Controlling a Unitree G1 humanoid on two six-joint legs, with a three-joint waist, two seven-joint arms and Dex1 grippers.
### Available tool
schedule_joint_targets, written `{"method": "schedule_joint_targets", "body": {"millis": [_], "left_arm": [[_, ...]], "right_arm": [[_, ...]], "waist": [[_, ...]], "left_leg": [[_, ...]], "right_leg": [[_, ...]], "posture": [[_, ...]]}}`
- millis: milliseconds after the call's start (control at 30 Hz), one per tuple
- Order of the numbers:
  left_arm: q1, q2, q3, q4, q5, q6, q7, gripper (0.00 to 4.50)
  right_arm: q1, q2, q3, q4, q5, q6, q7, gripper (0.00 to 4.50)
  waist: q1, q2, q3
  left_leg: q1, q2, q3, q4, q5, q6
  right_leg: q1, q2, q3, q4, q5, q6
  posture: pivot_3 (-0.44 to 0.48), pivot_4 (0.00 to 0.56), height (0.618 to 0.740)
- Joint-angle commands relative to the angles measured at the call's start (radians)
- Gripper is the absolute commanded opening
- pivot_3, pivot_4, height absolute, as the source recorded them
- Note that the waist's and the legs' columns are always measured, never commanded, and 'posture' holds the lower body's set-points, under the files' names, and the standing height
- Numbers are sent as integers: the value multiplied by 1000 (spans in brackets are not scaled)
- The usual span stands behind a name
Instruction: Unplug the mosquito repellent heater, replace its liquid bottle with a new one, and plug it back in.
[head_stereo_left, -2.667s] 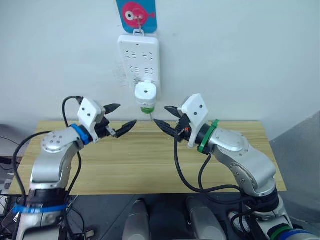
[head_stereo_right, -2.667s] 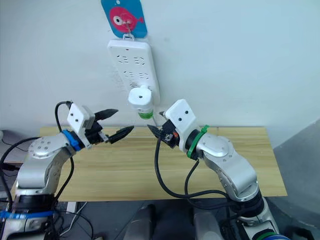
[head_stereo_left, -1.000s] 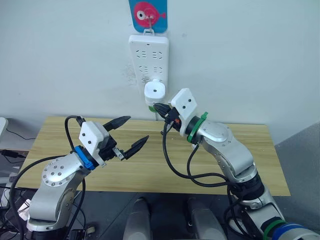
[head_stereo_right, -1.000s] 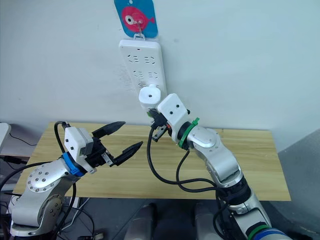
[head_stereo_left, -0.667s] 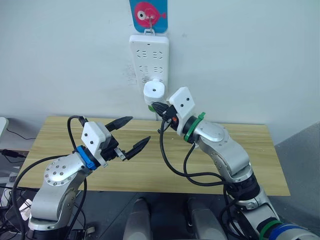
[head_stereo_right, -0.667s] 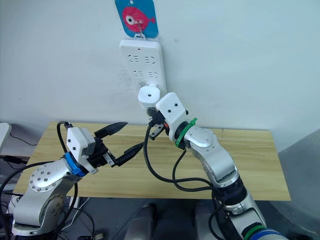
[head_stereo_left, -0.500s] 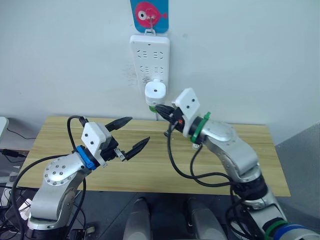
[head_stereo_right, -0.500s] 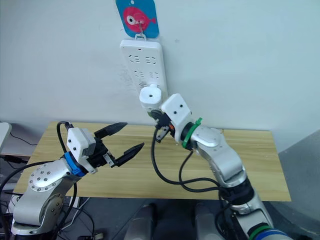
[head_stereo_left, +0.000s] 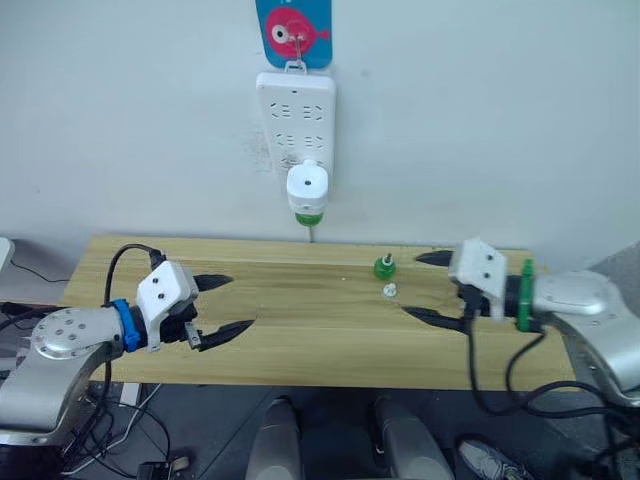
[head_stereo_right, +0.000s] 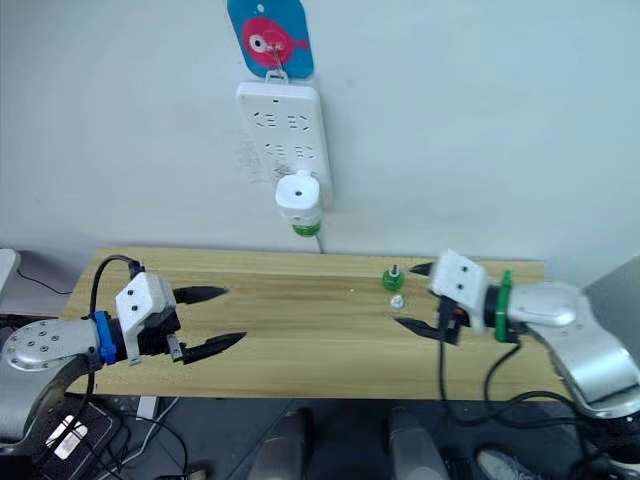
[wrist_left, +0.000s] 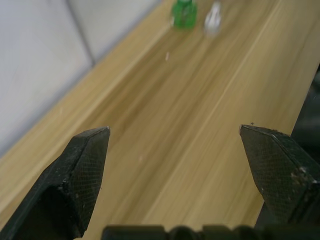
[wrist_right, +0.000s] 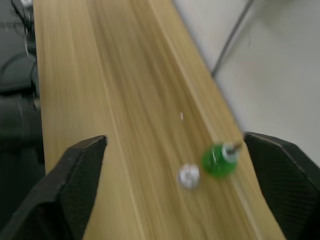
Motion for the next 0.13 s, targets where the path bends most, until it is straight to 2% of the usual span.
{"method": "schedule_joint_targets", "body": {"millis": [33,133], "left_arm": [[4,-3,21,4,19,-28,3,4500],[-15,-33,31,17,-15,-13,2,4500]], "right_arm": [[1,2,-54,3,29,-60,29,4480],[-3,11,-47,19,27,-76,36,4480]], "waist": [[-3,0,-4],[-1,0,-14]], "left_leg": [[0,0,0,0,0,0],[0,0,0,0,0,0]], "right_leg": [[0,0,0,0,0,0],[0,0,0,0,0,0]], "posture": [[82,141,735],[93,133,735]]}}
